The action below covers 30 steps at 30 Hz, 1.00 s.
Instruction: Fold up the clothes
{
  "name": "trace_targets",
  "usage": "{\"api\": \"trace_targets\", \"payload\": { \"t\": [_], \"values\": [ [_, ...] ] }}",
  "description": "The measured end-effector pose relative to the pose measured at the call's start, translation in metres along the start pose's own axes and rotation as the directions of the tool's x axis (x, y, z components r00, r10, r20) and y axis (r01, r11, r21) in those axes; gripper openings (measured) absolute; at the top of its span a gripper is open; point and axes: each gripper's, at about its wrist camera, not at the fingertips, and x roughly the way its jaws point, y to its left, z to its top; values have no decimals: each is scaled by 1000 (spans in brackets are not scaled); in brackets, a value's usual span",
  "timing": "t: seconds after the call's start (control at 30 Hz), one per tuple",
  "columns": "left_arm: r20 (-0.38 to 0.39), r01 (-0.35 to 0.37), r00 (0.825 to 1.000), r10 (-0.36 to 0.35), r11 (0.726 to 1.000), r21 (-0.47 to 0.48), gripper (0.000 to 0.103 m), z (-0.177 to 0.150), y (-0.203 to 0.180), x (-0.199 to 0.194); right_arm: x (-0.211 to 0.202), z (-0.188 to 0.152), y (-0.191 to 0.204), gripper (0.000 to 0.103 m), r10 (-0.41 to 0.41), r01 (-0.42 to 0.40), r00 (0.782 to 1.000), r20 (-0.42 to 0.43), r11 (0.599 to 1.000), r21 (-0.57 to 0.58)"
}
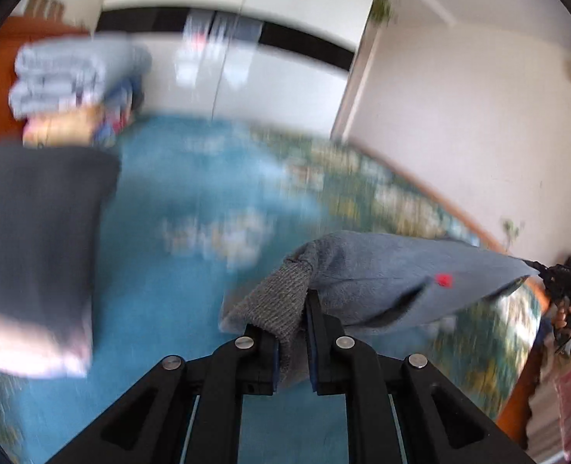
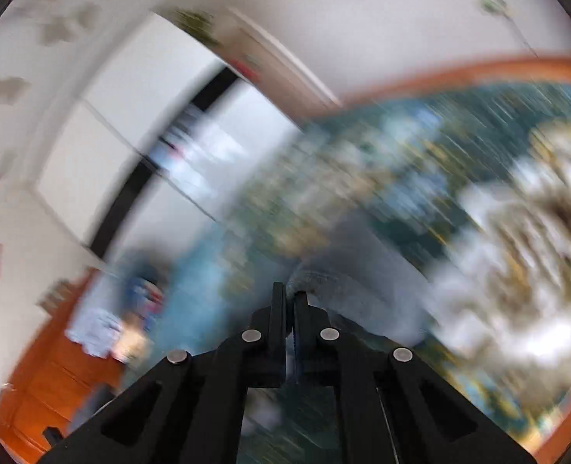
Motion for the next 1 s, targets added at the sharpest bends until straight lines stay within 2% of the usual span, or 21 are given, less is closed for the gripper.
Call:
{"api": "trace_targets", "payload": {
  "t": [0.07,0.1,0.2,0.27,0.33,0.4,0.5,0.57,0.6,0.67,0.73,0.83,0.93,1.0],
  "values": [
    [-97,-4,995,2,1000,-22,12,-27,4,15,11,-26,-37,3,-89,95,992,-91,993,68],
    [-125,-6,992,3,1000,-18,13,-34,2,18,15,-36,-49,3,-106,118,987,-118,989,92],
    [-175,-7,984,9,1000,9,16,-45,-6,20,15,-47,-65,3,-115,133,985,-131,981,139],
    [-165,3,986,-2,1000,6,25,-39,-6,12,13,-46,-67,3,-102,121,987,-122,980,159],
    [-153,-12,988,11,1000,0,45,-30,-4,1,10,-41,-60,4,-115,129,987,-109,983,130],
    [-130,-24,991,25,1000,12,56,-24,-4,-8,7,-37,-53,6,-148,158,983,-112,983,90],
    [-92,-32,995,35,999,33,64,-14,-6,-22,2,-33,-46,6,-211,216,971,-110,976,35],
    [-72,-46,996,49,998,43,71,-5,-8,-24,-7,-27,-44,12,-266,267,961,-80,964,10],
    [-79,-63,995,66,997,47,75,1,-9,-16,-12,-22,-40,14,-301,302,952,-51,953,-1],
    [-100,-102,989,107,993,54,75,14,-11,3,-23,-16,-32,22,-333,332,943,-4,943,-17],
    [-149,-143,978,150,988,55,75,27,-12,31,-17,-9,-13,23,-300,299,954,-7,952,-58],
    [-232,-183,954,189,982,48,75,52,-11,75,13,-2,23,40,-223,213,973,-58,967,-142],
    [-263,-178,950,171,984,-2,75,70,6,115,63,2,51,55,-146,119,980,-136,975,-187],
    [-296,-187,941,166,981,-45,75,77,19,141,99,6,59,56,-111,79,976,-187,982,-169]
  ]
}}
